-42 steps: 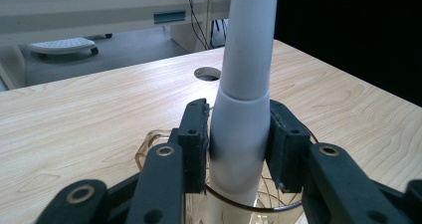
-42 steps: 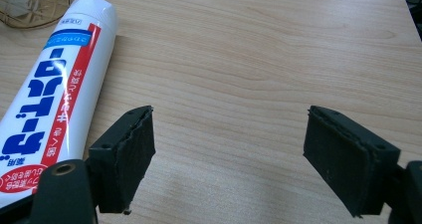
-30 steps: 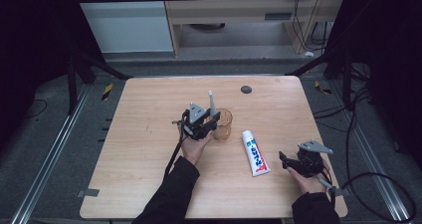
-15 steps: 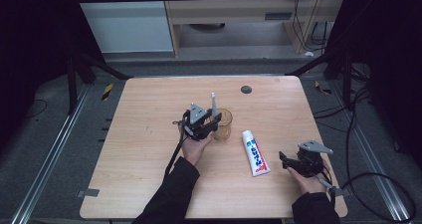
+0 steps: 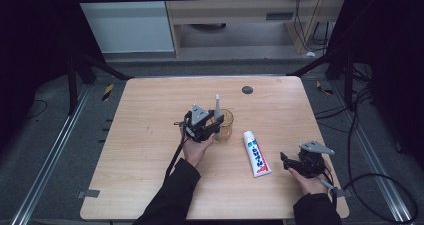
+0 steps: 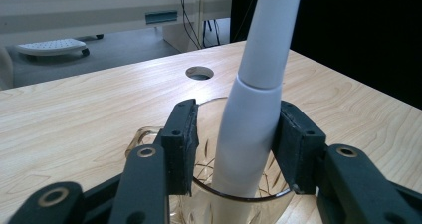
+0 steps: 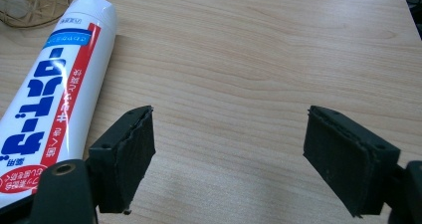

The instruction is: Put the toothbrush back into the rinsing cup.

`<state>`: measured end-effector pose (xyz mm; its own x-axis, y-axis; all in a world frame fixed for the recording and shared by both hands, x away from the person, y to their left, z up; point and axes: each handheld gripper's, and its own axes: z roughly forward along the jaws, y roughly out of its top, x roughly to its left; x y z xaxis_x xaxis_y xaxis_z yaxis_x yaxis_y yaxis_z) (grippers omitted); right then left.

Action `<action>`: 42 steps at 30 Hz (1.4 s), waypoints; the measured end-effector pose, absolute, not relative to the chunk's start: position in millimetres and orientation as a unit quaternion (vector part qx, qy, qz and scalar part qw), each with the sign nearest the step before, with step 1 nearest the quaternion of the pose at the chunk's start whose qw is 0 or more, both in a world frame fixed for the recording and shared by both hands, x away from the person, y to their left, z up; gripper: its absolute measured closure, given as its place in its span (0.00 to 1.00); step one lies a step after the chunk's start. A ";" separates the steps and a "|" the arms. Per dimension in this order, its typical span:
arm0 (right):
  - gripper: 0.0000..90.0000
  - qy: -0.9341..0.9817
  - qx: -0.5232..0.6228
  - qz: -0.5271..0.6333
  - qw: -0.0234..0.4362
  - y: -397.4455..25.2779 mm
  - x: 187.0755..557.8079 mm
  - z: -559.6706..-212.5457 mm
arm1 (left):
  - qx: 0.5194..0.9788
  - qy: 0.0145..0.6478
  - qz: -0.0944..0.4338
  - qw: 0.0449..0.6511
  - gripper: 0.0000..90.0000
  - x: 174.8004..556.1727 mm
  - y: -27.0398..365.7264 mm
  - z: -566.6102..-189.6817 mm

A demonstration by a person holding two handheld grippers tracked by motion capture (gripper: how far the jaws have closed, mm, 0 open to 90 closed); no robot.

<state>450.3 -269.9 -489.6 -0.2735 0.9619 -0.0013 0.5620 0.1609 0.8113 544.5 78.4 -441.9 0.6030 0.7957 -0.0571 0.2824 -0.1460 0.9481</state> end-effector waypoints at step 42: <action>0.31 0.710 0.517 0.391 0.274 -258.0 440.5 -464.4 | 0.759 0.381 0.261 0.460 0.39 484.7 179.7 -417.1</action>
